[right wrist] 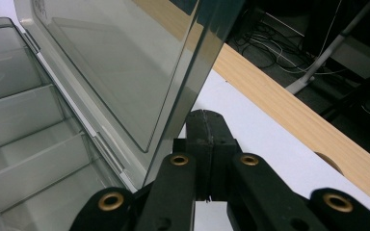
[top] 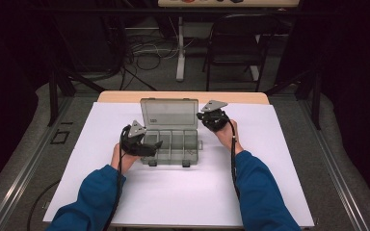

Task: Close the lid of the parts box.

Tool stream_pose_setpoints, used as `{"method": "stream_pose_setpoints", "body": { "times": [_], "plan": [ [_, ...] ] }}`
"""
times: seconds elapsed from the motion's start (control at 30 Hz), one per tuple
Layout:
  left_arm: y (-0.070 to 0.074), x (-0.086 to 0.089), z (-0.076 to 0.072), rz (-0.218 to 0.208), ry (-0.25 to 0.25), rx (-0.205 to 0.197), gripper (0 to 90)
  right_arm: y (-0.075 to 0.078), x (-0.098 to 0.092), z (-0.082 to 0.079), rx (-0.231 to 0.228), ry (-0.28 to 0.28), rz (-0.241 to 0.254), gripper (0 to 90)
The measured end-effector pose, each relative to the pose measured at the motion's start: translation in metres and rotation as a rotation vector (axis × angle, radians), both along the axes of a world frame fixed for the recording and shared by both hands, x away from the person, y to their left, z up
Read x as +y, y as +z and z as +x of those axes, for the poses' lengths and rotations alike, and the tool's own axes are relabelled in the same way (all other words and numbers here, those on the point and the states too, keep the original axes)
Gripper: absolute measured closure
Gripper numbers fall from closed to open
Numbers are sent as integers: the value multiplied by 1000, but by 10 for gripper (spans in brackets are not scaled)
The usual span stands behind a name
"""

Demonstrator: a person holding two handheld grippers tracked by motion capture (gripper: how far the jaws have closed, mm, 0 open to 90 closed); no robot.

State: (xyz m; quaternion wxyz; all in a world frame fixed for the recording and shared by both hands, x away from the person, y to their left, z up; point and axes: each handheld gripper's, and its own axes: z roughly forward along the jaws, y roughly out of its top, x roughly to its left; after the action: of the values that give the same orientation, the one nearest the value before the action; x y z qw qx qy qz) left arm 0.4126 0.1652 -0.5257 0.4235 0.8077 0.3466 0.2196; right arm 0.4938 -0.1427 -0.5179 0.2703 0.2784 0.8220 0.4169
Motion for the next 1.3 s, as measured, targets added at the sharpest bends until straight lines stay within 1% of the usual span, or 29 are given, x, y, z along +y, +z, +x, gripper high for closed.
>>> {"method": "stream_pose_setpoints", "body": {
  "times": [0.07,0.17,0.23,0.3,0.37,0.4,0.43,0.53,0.63,0.67,0.73,0.77,0.8,0.87,0.97,1.1,1.2,1.3],
  "plan": [
    [3,4,4,-5,25,-11,46,0,0,0,-3,5,-4,900],
    [7,10,12,-11,47,-10,2,1,0,-1,-6,5,-7,900],
    [11,15,18,-14,69,-19,1,1,0,-1,-11,7,-8,900],
    [15,20,24,-23,88,-17,1,1,0,-1,-14,9,-5,900],
    [20,25,30,-21,100,-32,2,2,0,-2,-10,8,-15,900],
    [22,26,32,-27,102,-35,2,3,0,-2,-15,8,-20,900],
    [26,29,35,-40,103,-41,4,3,1,-3,-11,8,-13,900],
    [36,33,42,-64,110,-51,54,4,1,-3,-18,10,-19,900],
    [43,35,48,-68,113,-59,159,4,1,-3,-20,14,-26,900],
    [45,35,49,-73,101,-58,166,4,1,-3,-20,12,-27,900],
    [48,35,51,-73,97,-58,242,4,1,-3,-19,9,-27,900],
    [50,36,53,-80,76,-65,264,4,1,-3,-20,10,-27,900],
    [51,36,53,-84,69,-67,306,4,1,-3,-18,9,-25,900],
    [53,34,54,-73,67,-88,376,4,1,-4,-20,9,-32,900],
    [54,32,55,-59,60,-89,439,4,1,-4,-19,8,-31,900],
    [57,32,59,-56,52,-99,486,4,2,-4,-21,9,-31,900],
    [57,33,63,-55,44,-87,529,5,2,-4,-21,7,-38,900],
    [56,33,65,-53,33,-94,565,5,2,-4,-22,8,-43,900]
  ]
}}
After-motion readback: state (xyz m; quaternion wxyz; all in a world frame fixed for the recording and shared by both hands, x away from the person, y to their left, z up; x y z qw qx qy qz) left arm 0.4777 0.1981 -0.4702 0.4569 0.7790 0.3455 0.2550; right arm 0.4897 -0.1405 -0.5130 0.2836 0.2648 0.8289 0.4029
